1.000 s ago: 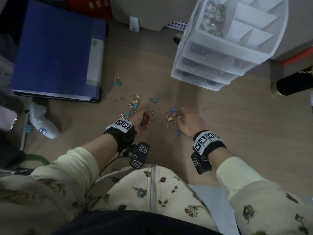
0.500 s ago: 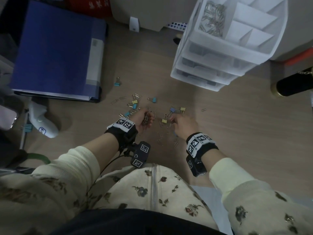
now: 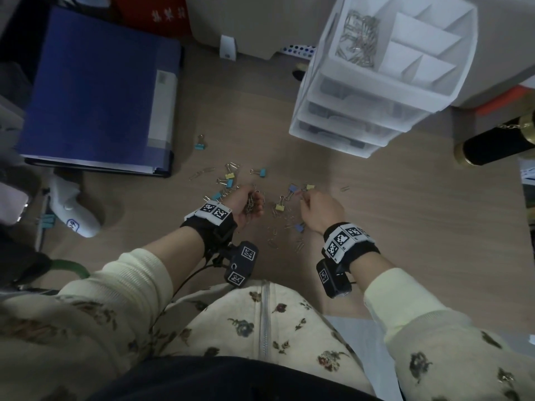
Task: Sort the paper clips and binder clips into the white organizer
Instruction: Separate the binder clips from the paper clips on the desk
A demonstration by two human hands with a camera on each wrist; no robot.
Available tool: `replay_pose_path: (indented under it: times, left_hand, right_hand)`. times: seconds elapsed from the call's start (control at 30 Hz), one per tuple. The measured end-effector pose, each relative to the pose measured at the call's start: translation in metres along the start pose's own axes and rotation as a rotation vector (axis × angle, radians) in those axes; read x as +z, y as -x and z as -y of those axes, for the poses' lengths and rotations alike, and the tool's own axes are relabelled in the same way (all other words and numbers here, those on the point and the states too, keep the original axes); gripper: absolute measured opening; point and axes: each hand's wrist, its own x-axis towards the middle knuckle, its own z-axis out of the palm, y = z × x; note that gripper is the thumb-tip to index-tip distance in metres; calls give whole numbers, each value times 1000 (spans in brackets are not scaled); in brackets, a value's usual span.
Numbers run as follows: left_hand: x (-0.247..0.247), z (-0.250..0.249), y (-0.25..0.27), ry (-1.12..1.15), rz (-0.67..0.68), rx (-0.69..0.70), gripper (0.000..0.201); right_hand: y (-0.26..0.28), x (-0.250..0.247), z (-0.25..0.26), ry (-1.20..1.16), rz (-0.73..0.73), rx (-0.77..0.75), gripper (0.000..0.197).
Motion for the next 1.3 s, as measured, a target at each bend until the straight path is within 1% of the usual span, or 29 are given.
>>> replay_pose_path:
  times: [0.07, 0.13, 0.23, 0.3, 0.37, 0.43, 0.5, 0.6, 0.67, 0.73, 0.8, 0.87, 0.93, 1.0, 1.1, 1.17, 1.2, 1.23, 1.3]
  left_hand:
    - [-2, 1, 2, -13, 6, 13, 37]
    - [-4, 2, 2, -11, 6, 17, 37]
    - [-9, 4, 2, 6, 6, 14, 37]
    - [-11, 4, 1, 13, 26, 8, 32]
    - [-10, 4, 2, 13, 52, 5, 27]
    - [-8, 3, 4, 13, 86, -1, 21]
    - [-3, 2, 9, 16, 129, 4, 16]
    - [0, -1, 12, 33, 172, -5, 26]
    - [-3, -2, 13, 42, 185, -12, 28]
    - [-7, -3, 11, 40, 165, -28, 28]
    - [-12, -2, 9, 30, 103, -44, 31]
    - [-17, -3, 10, 32, 59, -61, 32]
    - [-20, -4, 12, 41, 51, -65, 34]
    - [-22, -5, 14, 40, 45, -59, 34]
    - [-22, -6, 15, 43, 44, -51, 33]
    - [-20, -5, 14, 33, 31, -47, 33]
    - [-19, -4, 13, 20, 25, -46, 33]
    - [-19, -4, 12, 8, 23, -48, 33]
    - [-18, -2, 11, -9, 24, -60, 29]
  right_hand:
    - [-3, -4, 2, -1, 5, 14, 27]
    - [-4, -10, 3, -59, 11, 23, 25]
    - [-6, -13, 8, -307, 55, -25, 25]
    - [-2, -14, 16, -486, 97, -88, 19]
    - [4, -18, 30, -607, 120, -126, 12]
    - [10, -23, 45, -671, 131, -177, 9]
    - [13, -25, 57, -688, 176, -223, 8]
    - [12, -24, 63, -736, 212, -215, 10]
    - [10, -23, 62, -760, 157, -164, 12]
    - [5, -23, 57, -730, 29, -89, 18]
    - [-1, -21, 51, -715, -20, -2, 23]
    - [-8, -16, 45, -668, -1, 37, 28]
    - [-11, -10, 40, -582, 31, 33, 36]
    - [-9, -6, 35, -519, 16, 42, 43]
    - [-2, -2, 20, -415, -40, 110, 39]
    - [5, 0, 10, -283, -9, 132, 36]
    - [9, 1, 6, -222, 24, 136, 38]
    - [13, 3, 4, -167, 58, 134, 45]
    - [19, 11, 5, -64, 103, 108, 67]
